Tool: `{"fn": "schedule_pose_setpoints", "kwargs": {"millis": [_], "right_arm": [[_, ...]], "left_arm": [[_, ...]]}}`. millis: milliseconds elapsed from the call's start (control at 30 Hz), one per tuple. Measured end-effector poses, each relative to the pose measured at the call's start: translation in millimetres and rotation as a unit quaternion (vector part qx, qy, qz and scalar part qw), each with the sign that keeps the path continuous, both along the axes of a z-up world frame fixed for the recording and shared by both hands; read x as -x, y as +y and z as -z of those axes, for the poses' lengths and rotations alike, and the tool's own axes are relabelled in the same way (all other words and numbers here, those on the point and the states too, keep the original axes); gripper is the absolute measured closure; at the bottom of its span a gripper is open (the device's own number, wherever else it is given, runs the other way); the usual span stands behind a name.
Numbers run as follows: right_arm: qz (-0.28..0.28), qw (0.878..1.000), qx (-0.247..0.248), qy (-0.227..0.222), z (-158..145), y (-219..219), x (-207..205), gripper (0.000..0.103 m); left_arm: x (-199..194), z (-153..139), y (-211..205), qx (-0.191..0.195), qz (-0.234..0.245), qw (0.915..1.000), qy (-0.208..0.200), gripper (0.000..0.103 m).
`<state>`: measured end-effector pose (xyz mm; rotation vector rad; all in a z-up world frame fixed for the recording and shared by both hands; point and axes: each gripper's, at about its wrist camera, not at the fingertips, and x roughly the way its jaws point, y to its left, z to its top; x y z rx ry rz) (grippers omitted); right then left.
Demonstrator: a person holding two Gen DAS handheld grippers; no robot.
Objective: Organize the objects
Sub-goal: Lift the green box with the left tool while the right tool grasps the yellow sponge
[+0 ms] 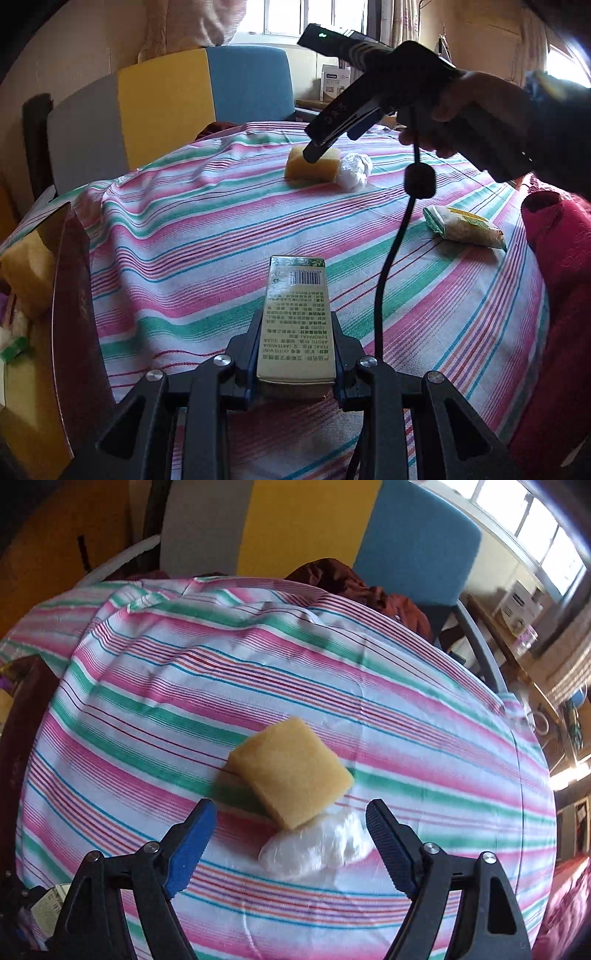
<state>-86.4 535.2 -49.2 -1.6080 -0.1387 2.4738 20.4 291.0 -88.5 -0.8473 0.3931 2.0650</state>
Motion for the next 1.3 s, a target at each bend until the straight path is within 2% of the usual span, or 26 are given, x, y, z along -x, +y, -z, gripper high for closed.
{"fn": "schedule_pose_setpoints", "kwargs": {"millis": [133, 200, 300, 333, 400, 467, 600, 633, 700, 767, 933, 1100, 1300], "right_arm": [[-0.034, 0.998, -0.038, -0.033, 14.7, -3.8, 29.9, 0.018], [-0.038, 0.998, -0.032, -0.049, 23.2, -1.6, 42.2, 0.018], [-0.027, 0.998, -0.010, -0.058, 32.1, 0.2, 48.5, 0.034], [-0.023, 0.998, -0.014, -0.050, 29.8, -2.4, 46.4, 0.039], [-0.025, 0.999, 0.006, -0.035, 23.7, -9.1, 37.5, 0.043], [-0.036, 0.998, 0.033, -0.030, 18.5, -21.9, 27.2, 0.043], [-0.053, 0.997, 0.049, -0.034, 17.4, -54.3, 5.3, 0.043], [-0.045, 0.998, 0.029, -0.031, 17.0, -60.4, -0.4, 0.046], [-0.020, 0.999, 0.023, -0.033, 15.5, -62.0, -13.3, 0.049], [0.001, 0.998, 0.050, -0.028, 9.8, -59.1, -27.1, 0.051], [0.022, 0.997, 0.068, -0.006, -6.9, -68.8, -63.8, 0.052], [0.057, 0.993, 0.099, -0.004, 3.1, -64.6, -74.5, 0.052], [0.042, 0.997, 0.065, 0.001, 7.0, -73.0, -73.0, 0.054]], "left_arm": [[1.1, 0.3, 0.0, -0.004, -0.002, 1.0000, -0.004, 0.073], [1.4, 0.4, 0.1, -0.004, -0.002, 1.0000, -0.004, 0.073], [3.2, 0.4, -0.6, -0.009, -0.003, 0.9999, -0.011, 0.073], [3.6, 0.5, -0.7, -0.010, -0.003, 0.9999, -0.012, 0.073], [3.8, 0.6, -0.7, -0.012, -0.004, 0.9998, -0.014, 0.073], [3.9, 0.6, -0.7, -0.013, -0.004, 0.9998, -0.014, 0.073], [3.9, 0.6, -0.9, -0.013, -0.004, 0.9998, -0.014, 0.073], [3.8, 0.5, -1.0, -0.014, -0.005, 0.9998, -0.014, 0.073], [4.0, 0.5, -1.0, -0.014, -0.005, 0.9998, -0.014, 0.073], [3.6, 0.3, -0.9, -0.015, -0.005, 0.9998, -0.014, 0.073], [3.7, 0.1, -0.8, -0.015, -0.005, 0.9998, -0.014, 0.072], [2.7, 0.3, -1.5, -0.014, -0.005, 0.9998, -0.012, 0.072], [4.2, 1.2, -1.7, -0.011, -0.006, 0.9999, -0.005, 0.072]]}}
